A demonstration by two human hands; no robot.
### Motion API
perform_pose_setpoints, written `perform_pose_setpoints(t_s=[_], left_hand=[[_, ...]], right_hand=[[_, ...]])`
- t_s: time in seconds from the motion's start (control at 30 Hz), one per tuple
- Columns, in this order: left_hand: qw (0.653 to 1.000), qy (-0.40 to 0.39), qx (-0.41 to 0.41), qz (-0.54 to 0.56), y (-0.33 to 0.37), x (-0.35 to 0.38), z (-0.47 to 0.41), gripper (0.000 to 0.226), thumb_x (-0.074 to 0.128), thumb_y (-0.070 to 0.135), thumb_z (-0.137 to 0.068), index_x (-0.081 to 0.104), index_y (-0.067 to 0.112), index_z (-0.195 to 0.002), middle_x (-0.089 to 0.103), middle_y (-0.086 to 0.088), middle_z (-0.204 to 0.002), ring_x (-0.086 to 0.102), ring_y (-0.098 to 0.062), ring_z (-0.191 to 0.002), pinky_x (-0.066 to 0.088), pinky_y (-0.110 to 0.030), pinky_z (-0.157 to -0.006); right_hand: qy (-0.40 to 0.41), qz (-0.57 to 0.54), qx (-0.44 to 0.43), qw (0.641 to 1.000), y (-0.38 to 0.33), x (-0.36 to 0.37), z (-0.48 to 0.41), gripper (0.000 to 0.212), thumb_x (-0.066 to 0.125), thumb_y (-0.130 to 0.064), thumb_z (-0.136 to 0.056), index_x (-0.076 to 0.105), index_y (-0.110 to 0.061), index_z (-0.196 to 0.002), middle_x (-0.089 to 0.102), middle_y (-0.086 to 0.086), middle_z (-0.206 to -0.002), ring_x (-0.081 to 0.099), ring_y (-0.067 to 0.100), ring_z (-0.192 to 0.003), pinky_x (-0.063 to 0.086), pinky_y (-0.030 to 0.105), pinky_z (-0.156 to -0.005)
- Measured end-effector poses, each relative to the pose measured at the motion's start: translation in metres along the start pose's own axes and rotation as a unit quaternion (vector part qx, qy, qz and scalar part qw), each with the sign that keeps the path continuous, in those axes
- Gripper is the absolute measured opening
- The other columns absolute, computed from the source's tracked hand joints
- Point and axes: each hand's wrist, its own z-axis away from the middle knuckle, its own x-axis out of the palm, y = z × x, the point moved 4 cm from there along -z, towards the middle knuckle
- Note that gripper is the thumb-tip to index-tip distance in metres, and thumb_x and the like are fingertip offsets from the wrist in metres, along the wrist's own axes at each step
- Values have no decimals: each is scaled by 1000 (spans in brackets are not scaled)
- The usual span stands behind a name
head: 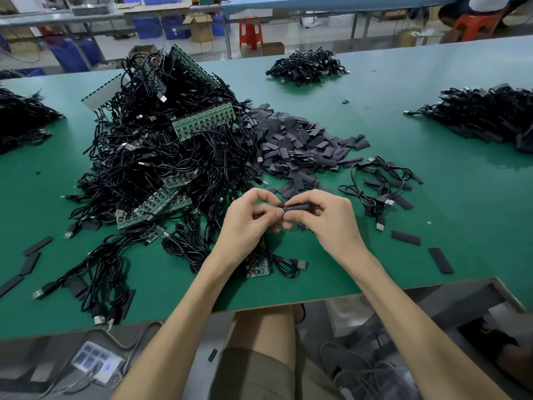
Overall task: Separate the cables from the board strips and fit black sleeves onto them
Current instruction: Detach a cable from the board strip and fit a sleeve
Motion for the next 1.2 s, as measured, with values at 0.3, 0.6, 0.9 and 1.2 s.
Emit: perform_pose_setpoints(t_s=[0.3,0.6,0.9,1.2], left_hand=[[1000,1,-7,-25,-1,0,0,10,65,2,-97,58,0,-105,78,-11,-80,74,-31,-74,58,-34,-68],[1000,9,-15,-20,2,2,0,8,63,-5,-96,59,-3,-103,77,-15,-78,73,-32,-72,58,-32,-66],[1000,12,-9,-27,2,3,0,6,62,-2,-98,59,-1,-103,77,-13,-79,74,-35,-74,59,-33,-66],[999,17,3,-39,4,2,1,6,63,-1,-97,60,-2,-102,77,-11,-78,73,-31,-71,58,-31,-66]], right_hand=[[-15,-5,8,1000,1,1,1,21,89,-11,-76,80,-26,-89,75,-13,-78,65,1,-64,50,15,-63],[-21,15,9,1000,3,0,1,22,90,-15,-75,81,-28,-90,76,-12,-78,69,6,-70,56,24,-67],[-20,15,7,1000,1,-2,0,22,89,-15,-76,81,-29,-90,76,-14,-79,69,4,-70,55,25,-69],[-28,-6,23,999,0,-1,-1,18,88,-16,-78,81,-27,-90,76,-10,-75,63,5,-60,51,20,-60]])
